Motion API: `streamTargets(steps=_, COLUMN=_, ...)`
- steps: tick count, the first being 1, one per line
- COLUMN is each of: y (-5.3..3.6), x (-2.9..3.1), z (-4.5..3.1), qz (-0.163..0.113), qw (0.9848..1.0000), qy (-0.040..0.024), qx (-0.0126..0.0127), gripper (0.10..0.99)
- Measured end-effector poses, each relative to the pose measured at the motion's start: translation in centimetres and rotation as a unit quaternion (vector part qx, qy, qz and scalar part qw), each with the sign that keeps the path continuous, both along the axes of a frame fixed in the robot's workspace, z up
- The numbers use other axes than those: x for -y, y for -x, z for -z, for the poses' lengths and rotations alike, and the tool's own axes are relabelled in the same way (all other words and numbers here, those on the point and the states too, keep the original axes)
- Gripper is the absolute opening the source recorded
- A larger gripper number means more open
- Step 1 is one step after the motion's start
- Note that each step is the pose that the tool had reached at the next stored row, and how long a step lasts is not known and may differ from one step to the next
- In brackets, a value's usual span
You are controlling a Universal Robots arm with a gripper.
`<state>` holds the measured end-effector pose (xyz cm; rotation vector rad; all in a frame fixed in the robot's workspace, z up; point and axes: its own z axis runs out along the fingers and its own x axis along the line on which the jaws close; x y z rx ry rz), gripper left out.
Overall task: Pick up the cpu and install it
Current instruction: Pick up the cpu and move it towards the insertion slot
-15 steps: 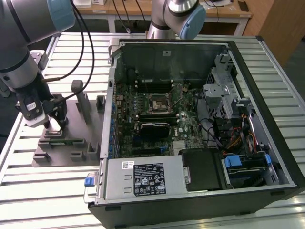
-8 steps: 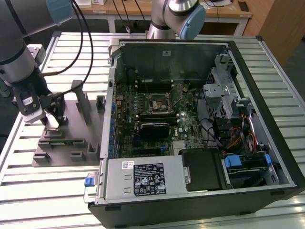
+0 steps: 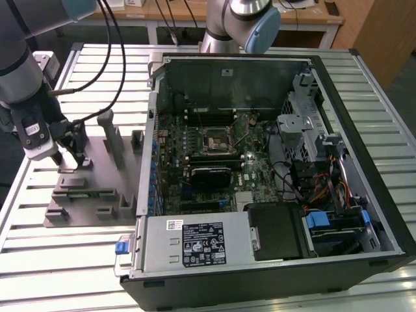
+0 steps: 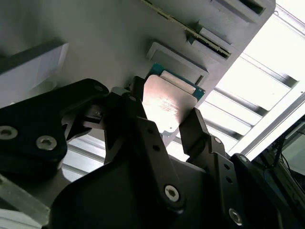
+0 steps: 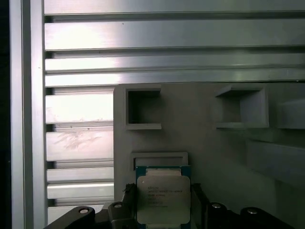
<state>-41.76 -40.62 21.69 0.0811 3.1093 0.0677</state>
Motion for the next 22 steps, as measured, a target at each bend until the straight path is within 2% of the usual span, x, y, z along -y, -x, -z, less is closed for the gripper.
streamTargets(steps=6, y=0.00, x=0.00, z=-1.19, qz=0.000, qw=1.0000, qy=0.0000, qx=0.0021, gripper=0.541)
streamTargets(steps=12, y=0.00, x=0.00, z=-1.93, qz=0.000, qw=1.0000, qy=0.0000, qx=0.0040, gripper=0.541)
streamTargets(steps=22, y=0.00, x=0.00, z=-3.62, qz=0.000, qw=1.0000, qy=0.0000, qx=0.0071, gripper=0.541)
